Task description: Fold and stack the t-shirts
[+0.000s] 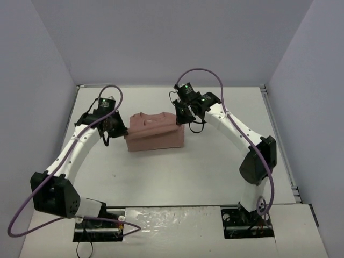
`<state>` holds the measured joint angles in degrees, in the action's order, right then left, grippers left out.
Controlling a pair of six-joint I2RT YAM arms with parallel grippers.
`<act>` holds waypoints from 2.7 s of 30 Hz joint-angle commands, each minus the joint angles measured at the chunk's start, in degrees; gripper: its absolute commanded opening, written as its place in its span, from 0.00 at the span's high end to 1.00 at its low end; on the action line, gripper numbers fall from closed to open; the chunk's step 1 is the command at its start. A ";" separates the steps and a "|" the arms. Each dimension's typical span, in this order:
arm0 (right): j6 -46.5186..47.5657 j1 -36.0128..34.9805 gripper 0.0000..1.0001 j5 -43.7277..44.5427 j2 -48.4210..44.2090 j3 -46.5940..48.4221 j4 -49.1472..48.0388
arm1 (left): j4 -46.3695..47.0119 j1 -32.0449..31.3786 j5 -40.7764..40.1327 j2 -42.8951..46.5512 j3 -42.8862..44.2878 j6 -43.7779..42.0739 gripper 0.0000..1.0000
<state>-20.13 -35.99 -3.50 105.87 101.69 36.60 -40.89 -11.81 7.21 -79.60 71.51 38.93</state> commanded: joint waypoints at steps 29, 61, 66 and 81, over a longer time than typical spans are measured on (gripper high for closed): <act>6.79 11.02 0.63 -0.90 25.68 33.14 2.90 | 8.79 5.04 2.49 -29.82 38.77 -15.30 0.69; 13.91 19.38 0.65 -38.69 30.53 11.61 -19.64 | 35.38 3.55 18.31 -37.74 18.91 -6.87 0.68; 13.62 21.35 0.64 -40.09 24.98 11.93 -19.55 | 32.48 5.30 20.57 -31.98 20.37 -5.11 0.68; 14.63 16.83 0.63 -49.76 18.23 0.82 -21.71 | 39.84 5.22 30.96 -23.41 1.12 -0.45 0.67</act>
<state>-8.18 -17.83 -49.91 126.18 108.69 16.53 -2.77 -6.53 35.19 -102.60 78.62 36.45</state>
